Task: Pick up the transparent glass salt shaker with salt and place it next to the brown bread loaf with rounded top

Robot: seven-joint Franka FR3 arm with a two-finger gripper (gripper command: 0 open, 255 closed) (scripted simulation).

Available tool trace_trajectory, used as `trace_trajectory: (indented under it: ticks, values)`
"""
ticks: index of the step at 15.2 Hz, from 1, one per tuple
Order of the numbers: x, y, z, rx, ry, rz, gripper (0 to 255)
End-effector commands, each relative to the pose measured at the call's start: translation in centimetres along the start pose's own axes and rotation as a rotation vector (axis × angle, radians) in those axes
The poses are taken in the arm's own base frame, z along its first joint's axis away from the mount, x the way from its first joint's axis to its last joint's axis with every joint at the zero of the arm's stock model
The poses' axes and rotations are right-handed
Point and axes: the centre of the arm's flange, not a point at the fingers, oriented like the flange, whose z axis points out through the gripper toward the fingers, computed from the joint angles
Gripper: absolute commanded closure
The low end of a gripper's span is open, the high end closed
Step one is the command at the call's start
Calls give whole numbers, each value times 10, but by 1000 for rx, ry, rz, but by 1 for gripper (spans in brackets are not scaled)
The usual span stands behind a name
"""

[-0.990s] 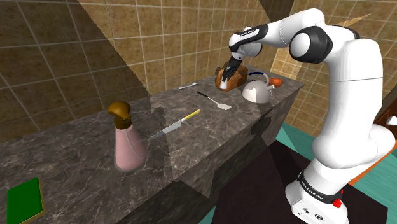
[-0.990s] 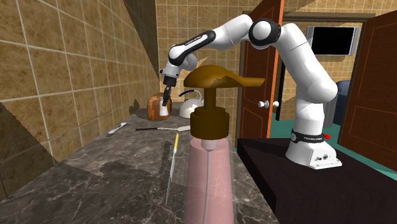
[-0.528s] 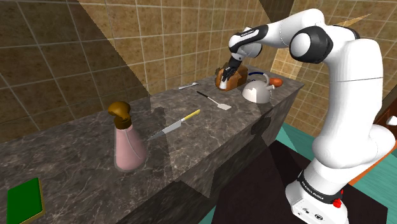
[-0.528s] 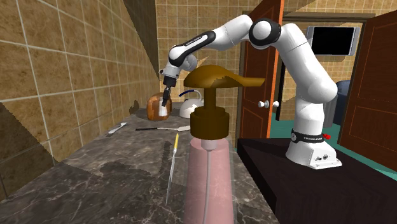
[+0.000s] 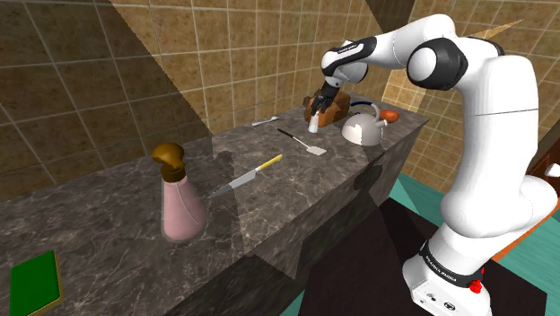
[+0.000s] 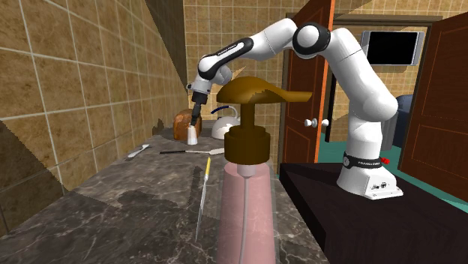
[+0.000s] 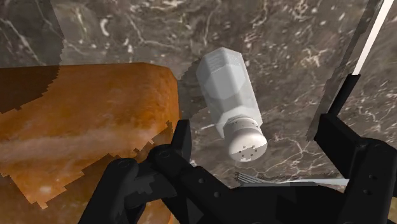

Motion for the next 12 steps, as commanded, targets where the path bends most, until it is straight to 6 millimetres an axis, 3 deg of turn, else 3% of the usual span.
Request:
trace_trajectory:
  ticks: [1,5,12]
  values:
    - [-10,9,18,-1,-25,22,0]
    - [-8,9,-32,-1,-25,22,0]
    - [-8,9,-32,-1,-25,22,0]
